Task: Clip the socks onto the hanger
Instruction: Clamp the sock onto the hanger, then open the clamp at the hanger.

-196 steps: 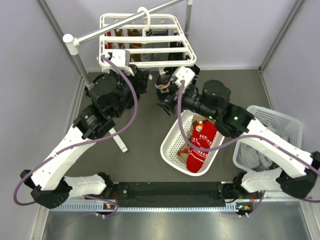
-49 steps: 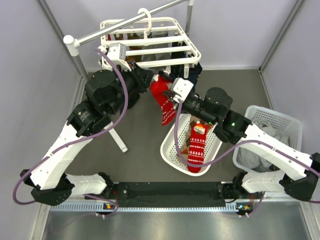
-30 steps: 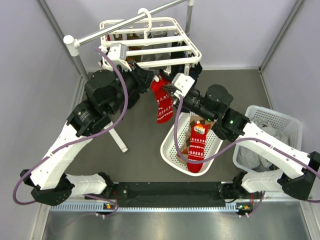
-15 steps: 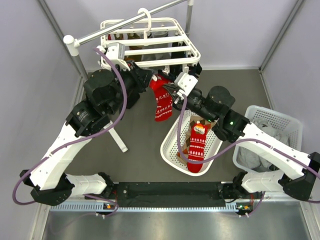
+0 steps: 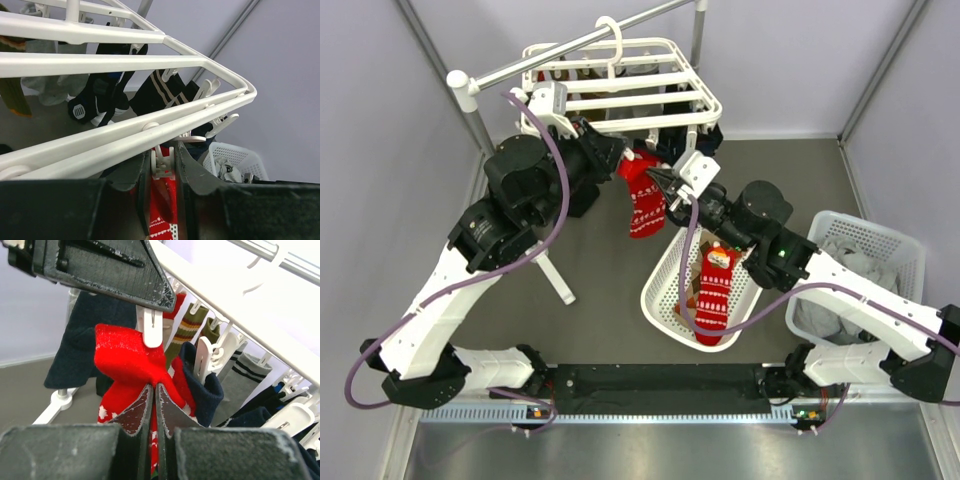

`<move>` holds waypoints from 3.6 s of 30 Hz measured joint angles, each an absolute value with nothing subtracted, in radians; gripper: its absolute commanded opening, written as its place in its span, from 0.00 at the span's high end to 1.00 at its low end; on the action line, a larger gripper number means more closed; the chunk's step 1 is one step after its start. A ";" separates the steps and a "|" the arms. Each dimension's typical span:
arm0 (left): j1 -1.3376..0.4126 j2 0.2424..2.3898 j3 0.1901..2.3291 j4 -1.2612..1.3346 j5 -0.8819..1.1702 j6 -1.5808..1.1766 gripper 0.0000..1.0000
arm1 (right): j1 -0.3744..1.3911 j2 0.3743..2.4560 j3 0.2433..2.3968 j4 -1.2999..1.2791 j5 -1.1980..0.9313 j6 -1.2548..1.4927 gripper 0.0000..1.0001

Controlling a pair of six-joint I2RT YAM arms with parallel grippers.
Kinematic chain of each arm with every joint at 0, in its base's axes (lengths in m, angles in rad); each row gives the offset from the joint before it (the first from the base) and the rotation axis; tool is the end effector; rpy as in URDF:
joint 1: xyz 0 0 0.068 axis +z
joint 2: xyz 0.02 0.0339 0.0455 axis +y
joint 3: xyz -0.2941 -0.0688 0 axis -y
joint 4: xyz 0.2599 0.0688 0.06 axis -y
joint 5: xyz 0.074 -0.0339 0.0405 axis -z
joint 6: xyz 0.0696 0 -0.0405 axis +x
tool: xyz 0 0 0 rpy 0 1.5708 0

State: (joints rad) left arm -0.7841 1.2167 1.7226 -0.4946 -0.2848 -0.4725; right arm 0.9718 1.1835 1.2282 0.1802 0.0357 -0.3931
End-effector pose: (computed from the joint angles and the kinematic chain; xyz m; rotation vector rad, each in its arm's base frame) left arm 0.1958 -0.1677 0.5694 0.0190 1.6117 -0.7632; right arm 0.1745 0.2512 0.4894 -0.8345 1.0751 0.4638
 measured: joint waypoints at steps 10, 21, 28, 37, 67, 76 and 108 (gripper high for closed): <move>-0.784 1.222 1.732 -0.501 -0.262 -0.497 1.00 | 0.981 1.227 1.203 0.271 0.096 -0.401 1.00; -0.784 1.229 1.732 -0.502 -0.262 -0.498 0.97 | 0.986 1.235 1.198 0.348 0.131 -0.402 1.00; -0.784 1.238 1.735 -0.502 -0.270 -0.495 0.64 | 0.986 1.235 1.198 0.354 0.131 -0.410 1.00; -0.786 1.238 1.750 -0.510 -0.251 -0.477 0.18 | 0.986 1.239 1.198 0.361 0.139 -0.411 1.00; -0.784 0.997 1.613 -0.529 -0.277 -0.099 0.16 | 0.902 1.269 1.176 0.321 0.189 -0.295 1.00; -0.634 1.037 1.571 -0.508 -0.041 -0.066 0.22 | 0.892 1.247 1.164 0.283 0.149 -0.287 1.00; -0.348 1.060 1.416 -0.095 0.535 -0.311 0.33 | 0.881 1.205 1.152 0.261 0.112 -0.289 1.00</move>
State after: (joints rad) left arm -0.3477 1.0603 1.4162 -0.0948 0.5354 -0.3115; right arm 0.8806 1.2053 1.1519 0.2611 0.1116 -0.2886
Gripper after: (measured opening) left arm 0.692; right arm 0.006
